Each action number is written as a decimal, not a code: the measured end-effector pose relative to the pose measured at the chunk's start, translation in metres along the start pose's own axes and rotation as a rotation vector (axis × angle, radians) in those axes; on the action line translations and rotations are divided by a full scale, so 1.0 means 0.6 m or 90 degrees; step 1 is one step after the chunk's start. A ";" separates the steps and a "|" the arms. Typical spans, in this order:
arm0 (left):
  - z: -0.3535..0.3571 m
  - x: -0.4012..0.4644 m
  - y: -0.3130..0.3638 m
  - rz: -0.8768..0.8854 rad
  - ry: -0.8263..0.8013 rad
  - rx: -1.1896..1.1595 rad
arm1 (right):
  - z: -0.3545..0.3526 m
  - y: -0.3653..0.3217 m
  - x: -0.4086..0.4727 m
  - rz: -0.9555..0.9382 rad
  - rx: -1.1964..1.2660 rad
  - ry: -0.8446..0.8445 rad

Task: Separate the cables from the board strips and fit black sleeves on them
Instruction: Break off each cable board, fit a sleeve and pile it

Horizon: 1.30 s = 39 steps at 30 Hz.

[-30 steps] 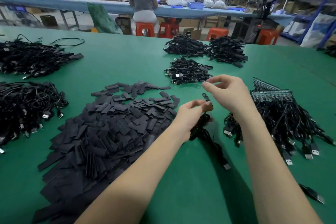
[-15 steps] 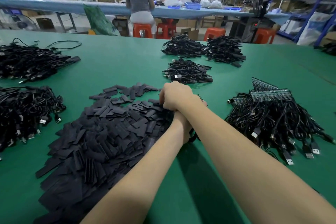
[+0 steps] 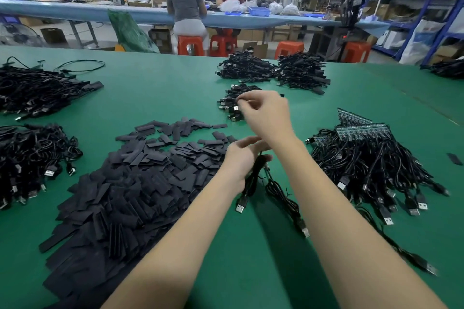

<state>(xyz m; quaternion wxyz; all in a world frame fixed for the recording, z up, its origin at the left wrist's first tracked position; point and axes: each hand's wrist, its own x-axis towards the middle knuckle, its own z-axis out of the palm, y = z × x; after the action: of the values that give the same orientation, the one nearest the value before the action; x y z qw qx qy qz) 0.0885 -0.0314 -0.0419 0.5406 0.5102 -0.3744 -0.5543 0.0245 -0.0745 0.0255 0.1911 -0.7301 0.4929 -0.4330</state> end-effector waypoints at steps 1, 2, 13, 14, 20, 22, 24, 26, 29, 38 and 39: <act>-0.002 -0.002 0.002 -0.006 0.003 -0.023 | -0.013 0.011 -0.010 0.033 0.087 0.046; -0.004 -0.002 0.003 -0.015 0.006 -0.046 | -0.025 0.025 -0.021 0.077 0.173 0.081; -0.031 -0.011 0.031 0.015 -0.088 0.138 | -0.080 0.119 -0.094 0.348 0.683 -0.039; -0.034 -0.011 0.034 0.008 -0.105 0.136 | -0.081 0.121 -0.096 0.338 0.675 -0.037; -0.040 -0.007 0.035 -0.047 -0.160 0.082 | -0.082 0.125 -0.098 0.275 0.771 -0.031; -0.041 -0.005 0.033 -0.047 -0.173 0.064 | -0.081 0.124 -0.098 0.261 0.790 -0.026; -0.043 -0.005 0.034 -0.043 -0.182 0.062 | -0.080 0.124 -0.097 0.251 0.790 -0.015; -0.046 -0.005 0.036 -0.039 -0.194 0.063 | -0.080 0.124 -0.097 0.245 0.791 -0.012; -0.049 -0.007 0.037 -0.032 -0.220 0.070 | -0.080 0.124 -0.097 0.242 0.795 -0.016; -0.052 -0.010 0.039 -0.033 -0.239 0.066 | -0.079 0.124 -0.099 0.228 0.780 -0.013; -0.052 -0.011 0.039 -0.033 -0.241 0.066 | -0.079 0.124 -0.099 0.229 0.779 -0.014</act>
<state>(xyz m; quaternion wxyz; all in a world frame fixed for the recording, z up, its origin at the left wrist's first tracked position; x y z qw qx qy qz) 0.1230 -0.0241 -0.0243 0.4192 0.4335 -0.4843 -0.6339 -0.0637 -0.0480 -0.0271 0.6482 -0.3991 0.2689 -0.5901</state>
